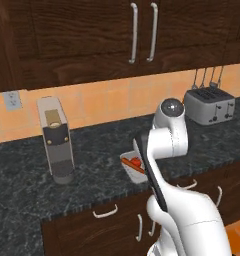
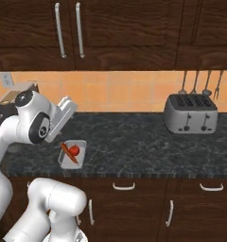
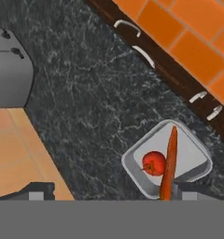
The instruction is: Take the meat container that has the steak and place it on the second highest rack of the freezer. Then take the vegetable container that has the tomato and carrot and place it on the highest rack of the freezer.
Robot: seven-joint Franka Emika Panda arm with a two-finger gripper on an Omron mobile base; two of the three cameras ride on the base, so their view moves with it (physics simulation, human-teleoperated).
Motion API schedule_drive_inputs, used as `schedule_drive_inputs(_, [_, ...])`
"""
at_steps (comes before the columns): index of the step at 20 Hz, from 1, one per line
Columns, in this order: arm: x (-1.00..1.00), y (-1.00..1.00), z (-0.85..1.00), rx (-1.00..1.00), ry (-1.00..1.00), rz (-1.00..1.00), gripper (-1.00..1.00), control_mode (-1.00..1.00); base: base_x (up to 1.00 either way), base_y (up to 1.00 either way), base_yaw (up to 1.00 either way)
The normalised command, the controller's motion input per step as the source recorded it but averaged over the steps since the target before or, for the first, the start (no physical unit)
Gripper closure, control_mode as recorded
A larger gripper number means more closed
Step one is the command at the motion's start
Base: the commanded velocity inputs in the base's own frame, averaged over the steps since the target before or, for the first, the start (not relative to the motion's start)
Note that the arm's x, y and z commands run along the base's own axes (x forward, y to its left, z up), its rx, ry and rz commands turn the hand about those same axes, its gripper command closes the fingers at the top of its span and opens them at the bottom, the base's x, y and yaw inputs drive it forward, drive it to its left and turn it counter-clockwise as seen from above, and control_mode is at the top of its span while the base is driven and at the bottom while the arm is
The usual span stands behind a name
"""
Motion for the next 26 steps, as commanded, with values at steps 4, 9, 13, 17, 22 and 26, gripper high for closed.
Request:
schedule_drive_inputs(4, [0.0, 0.0, 0.0, 0.0, 0.0, 0.0, -1.0, 1.0, -0.22, 0.08, -0.08])
schedule_drive_inputs(9, [-0.08, 0.02, -0.03, 0.0, 0.01, 0.01, -1.0, -1.0, -0.29, 0.04, 0.0])
schedule_drive_inputs(13, [-0.88, 0.0, -0.11, 0.0, 0.02, 0.36, -1.0, -1.0, 0.0, 0.0, 0.0])
schedule_drive_inputs(17, [-0.21, 0.0, -0.61, 0.0, 0.18, 0.86, -1.0, -1.0, 0.0, 0.0, 0.0])
schedule_drive_inputs(22, [0.03, 0.13, -0.41, 0.08, 0.13, 0.57, -1.0, -1.0, 0.0, 0.0, 0.0])
schedule_drive_inputs(26, [0.03, 0.33, -0.48, 0.04, 0.1, 0.51, -1.0, -1.0, 0.0, 0.0, 0.0])
